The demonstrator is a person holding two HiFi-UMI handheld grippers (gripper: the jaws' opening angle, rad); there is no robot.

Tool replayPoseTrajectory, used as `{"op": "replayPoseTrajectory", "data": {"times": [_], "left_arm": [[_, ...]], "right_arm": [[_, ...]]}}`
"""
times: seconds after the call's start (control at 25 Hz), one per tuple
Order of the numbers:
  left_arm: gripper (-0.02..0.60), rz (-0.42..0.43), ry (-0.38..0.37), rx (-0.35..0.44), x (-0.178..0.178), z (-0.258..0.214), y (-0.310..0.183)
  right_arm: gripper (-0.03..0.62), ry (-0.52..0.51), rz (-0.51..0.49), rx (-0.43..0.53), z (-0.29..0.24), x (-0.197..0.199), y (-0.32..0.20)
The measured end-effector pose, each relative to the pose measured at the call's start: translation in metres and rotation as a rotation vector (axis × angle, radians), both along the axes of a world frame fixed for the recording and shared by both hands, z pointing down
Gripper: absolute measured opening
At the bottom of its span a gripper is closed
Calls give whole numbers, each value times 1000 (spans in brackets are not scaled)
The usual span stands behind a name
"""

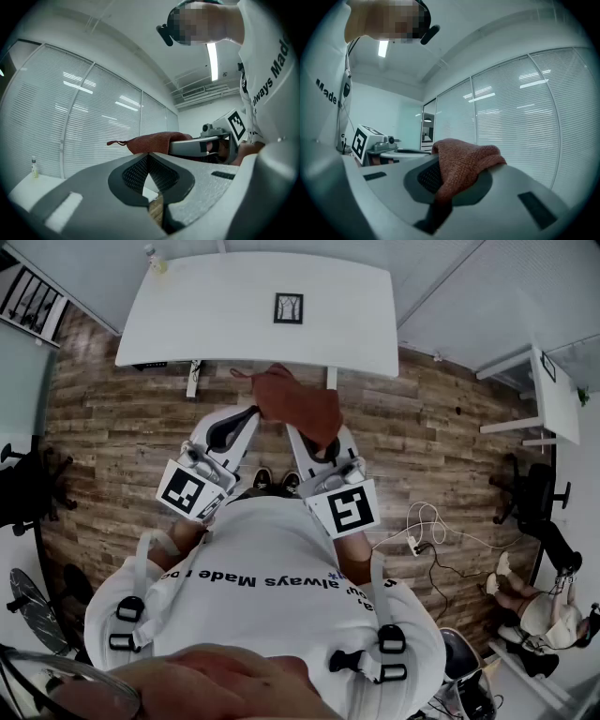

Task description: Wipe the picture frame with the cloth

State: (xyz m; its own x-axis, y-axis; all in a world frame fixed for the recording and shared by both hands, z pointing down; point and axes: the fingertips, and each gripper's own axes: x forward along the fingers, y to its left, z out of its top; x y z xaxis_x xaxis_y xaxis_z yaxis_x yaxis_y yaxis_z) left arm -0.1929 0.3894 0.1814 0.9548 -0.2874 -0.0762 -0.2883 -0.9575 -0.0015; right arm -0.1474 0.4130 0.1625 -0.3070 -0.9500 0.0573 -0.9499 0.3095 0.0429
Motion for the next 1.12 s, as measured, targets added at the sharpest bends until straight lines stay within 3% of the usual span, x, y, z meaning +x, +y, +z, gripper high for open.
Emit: {"op": "replayPoseTrajectory", "data": {"times": [0.48,1.12], "left_arm": [[2,15,43,-7,-5,-1,-6],[2,52,14,-53,-29,19,-46]], "right_arm": [[18,-28,-3,10,-1,-4,-7],[20,-30,24,-28,18,-28,-46]]}}
